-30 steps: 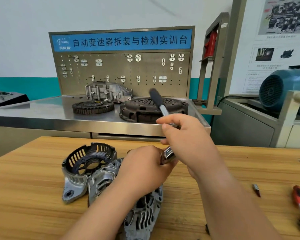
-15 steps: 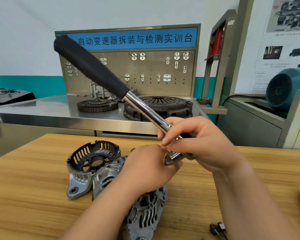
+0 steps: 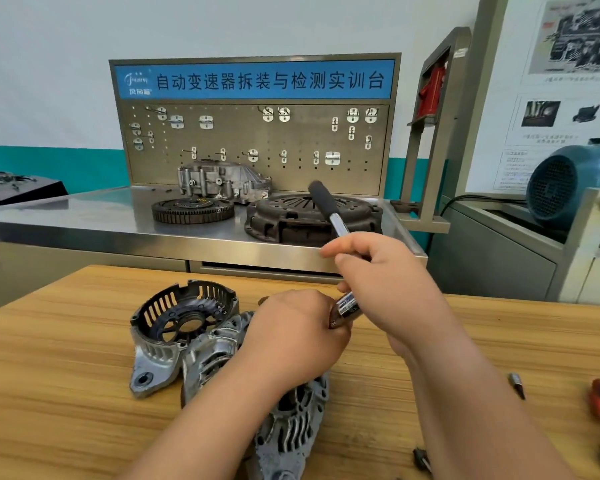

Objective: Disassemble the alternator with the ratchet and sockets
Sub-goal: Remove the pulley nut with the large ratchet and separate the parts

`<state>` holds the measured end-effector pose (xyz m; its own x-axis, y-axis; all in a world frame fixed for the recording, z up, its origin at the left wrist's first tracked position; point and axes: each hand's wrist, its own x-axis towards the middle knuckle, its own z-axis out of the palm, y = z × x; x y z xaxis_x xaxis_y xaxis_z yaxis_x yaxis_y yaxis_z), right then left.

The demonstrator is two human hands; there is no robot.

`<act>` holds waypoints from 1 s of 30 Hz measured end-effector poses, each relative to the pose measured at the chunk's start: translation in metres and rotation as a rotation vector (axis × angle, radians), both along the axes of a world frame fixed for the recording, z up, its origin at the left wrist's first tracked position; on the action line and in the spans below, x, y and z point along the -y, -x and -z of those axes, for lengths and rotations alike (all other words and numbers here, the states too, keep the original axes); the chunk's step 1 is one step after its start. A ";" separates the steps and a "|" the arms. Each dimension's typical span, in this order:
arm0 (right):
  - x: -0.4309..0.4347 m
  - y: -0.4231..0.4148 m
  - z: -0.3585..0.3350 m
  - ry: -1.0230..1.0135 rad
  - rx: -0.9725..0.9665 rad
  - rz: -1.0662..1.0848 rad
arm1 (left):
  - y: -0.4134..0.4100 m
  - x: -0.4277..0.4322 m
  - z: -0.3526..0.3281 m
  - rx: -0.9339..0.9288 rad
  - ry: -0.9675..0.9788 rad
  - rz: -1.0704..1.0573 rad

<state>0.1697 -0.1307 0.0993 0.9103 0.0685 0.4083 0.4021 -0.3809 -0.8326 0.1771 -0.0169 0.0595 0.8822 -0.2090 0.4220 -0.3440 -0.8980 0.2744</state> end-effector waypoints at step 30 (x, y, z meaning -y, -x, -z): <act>0.006 0.001 -0.002 0.236 0.142 -0.058 | 0.000 0.001 0.000 0.014 -0.045 -0.005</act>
